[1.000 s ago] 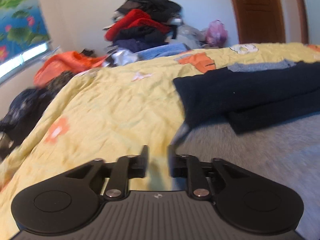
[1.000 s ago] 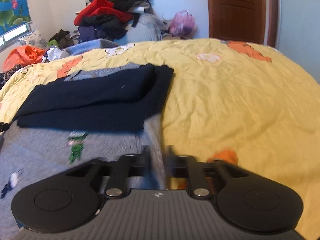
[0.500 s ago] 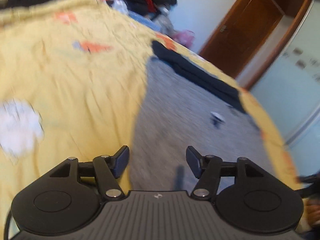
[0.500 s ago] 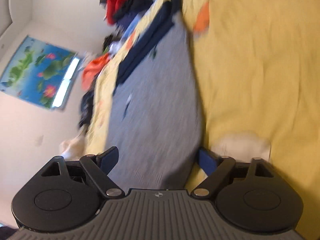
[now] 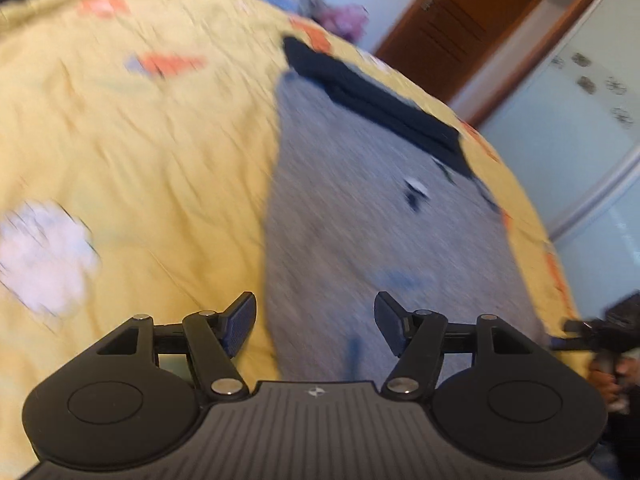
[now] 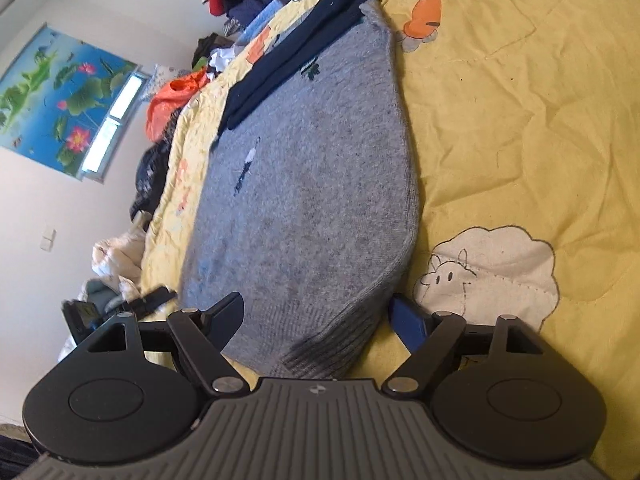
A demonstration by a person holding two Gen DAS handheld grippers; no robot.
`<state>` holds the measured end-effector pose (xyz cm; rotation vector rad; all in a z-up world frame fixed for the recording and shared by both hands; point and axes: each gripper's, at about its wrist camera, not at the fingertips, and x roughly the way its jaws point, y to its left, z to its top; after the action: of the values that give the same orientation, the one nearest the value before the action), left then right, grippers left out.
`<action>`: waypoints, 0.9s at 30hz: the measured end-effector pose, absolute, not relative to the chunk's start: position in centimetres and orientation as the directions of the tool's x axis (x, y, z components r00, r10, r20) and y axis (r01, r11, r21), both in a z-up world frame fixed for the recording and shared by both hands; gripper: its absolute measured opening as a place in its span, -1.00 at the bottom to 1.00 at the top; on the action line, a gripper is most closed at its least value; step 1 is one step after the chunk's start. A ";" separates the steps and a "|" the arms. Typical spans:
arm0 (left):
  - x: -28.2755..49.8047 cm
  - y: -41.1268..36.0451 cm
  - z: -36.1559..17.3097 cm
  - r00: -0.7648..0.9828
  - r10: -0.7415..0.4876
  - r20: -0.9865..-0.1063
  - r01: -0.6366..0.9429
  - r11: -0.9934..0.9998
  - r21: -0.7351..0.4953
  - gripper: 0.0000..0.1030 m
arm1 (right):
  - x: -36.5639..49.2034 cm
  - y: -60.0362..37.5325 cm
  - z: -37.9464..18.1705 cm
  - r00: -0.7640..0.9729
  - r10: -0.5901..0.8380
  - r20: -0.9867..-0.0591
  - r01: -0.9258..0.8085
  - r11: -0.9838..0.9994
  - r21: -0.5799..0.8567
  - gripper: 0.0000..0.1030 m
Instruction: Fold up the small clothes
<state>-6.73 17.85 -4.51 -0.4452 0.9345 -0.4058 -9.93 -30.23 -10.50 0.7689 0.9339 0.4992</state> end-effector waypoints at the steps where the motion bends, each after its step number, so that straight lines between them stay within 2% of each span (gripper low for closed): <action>1: -6.9 17.7 -4.9 0.503 -0.548 -0.668 0.145 0.816 -0.559 0.26 | -9.9 -30.3 -10.6 0.520 0.683 -0.512 -0.063 0.629 0.775 0.59; 3: -8.1 17.4 -5.4 0.458 -0.609 -0.647 0.160 0.773 -0.614 0.28 | -10.1 -30.7 -10.8 0.528 0.688 -0.498 -0.060 0.615 0.786 0.59; 5: -9.2 17.5 -5.7 0.411 -0.660 -0.628 0.178 0.734 -0.655 0.38 | -10.1 -31.0 -11.0 0.533 0.691 -0.489 -0.056 0.605 0.794 0.60; 8: -11.0 17.6 -5.2 0.330 -0.672 -0.663 0.236 0.739 -0.631 0.40 | -10.2 -31.2 -11.2 0.540 0.694 -0.477 -0.046 0.590 0.806 0.61; 10: -11.8 18.3 -4.1 0.287 -0.615 -0.735 0.271 0.788 -0.553 0.40 | -10.3 -31.2 -11.3 0.542 0.695 -0.473 -0.045 0.586 0.809 0.63; 12: -12.6 20.2 -2.4 0.359 -0.482 -0.800 0.256 0.874 -0.412 0.40 | -10.3 -31.1 -11.1 0.535 0.696 -0.480 -0.051 0.593 0.804 0.66; 14: -12.7 22.8 -0.9 0.439 -0.398 -0.805 0.172 0.917 -0.360 0.49 | -10.3 -31.0 -11.1 0.531 0.699 -0.478 -0.052 0.591 0.805 0.72; 15: -12.6 23.9 -0.3 0.487 -0.386 -0.783 0.126 0.919 -0.374 0.52 | -10.1 -30.9 -11.1 0.530 0.704 -0.474 -0.053 0.585 0.809 0.75; 17: -12.2 25.1 -0.3 0.589 -0.433 -0.682 0.038 0.859 -0.511 0.75 | -9.9 -30.8 -11.2 0.531 0.712 -0.460 -0.044 0.566 0.824 0.86; 19: -10.6 24.8 -2.1 0.589 -0.544 -0.597 -0.006 0.736 -0.677 0.76 | -9.5 -30.7 -11.3 0.531 0.719 -0.449 -0.029 0.545 0.838 0.86; 20: -9.6 24.1 -3.3 0.573 -0.578 -0.581 -0.028 0.695 -0.718 0.76 | -9.3 -30.6 -11.4 0.529 0.724 -0.442 -0.018 0.530 0.848 0.84; 22: -8.1 22.1 -5.5 0.524 -0.577 -0.627 -0.076 0.701 -0.709 0.74 | -9.2 -30.2 -11.3 0.527 0.721 -0.450 -0.008 0.534 0.845 0.78; 23: -8.1 21.4 -5.6 0.547 -0.575 -0.609 -0.043 0.707 -0.706 0.81 | -9.3 -30.1 -11.2 0.525 0.716 -0.459 -0.009 0.544 0.839 0.73; 27: -7.7 20.0 -5.6 0.489 -0.630 -0.603 -0.001 0.691 -0.723 0.81 | -9.7 -30.3 -11.4 0.519 0.718 -0.464 -0.003 0.544 0.839 0.65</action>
<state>-7.66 20.05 -5.62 -0.7302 0.9997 -0.4262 -9.74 -30.25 -11.38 0.9023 0.9342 0.5112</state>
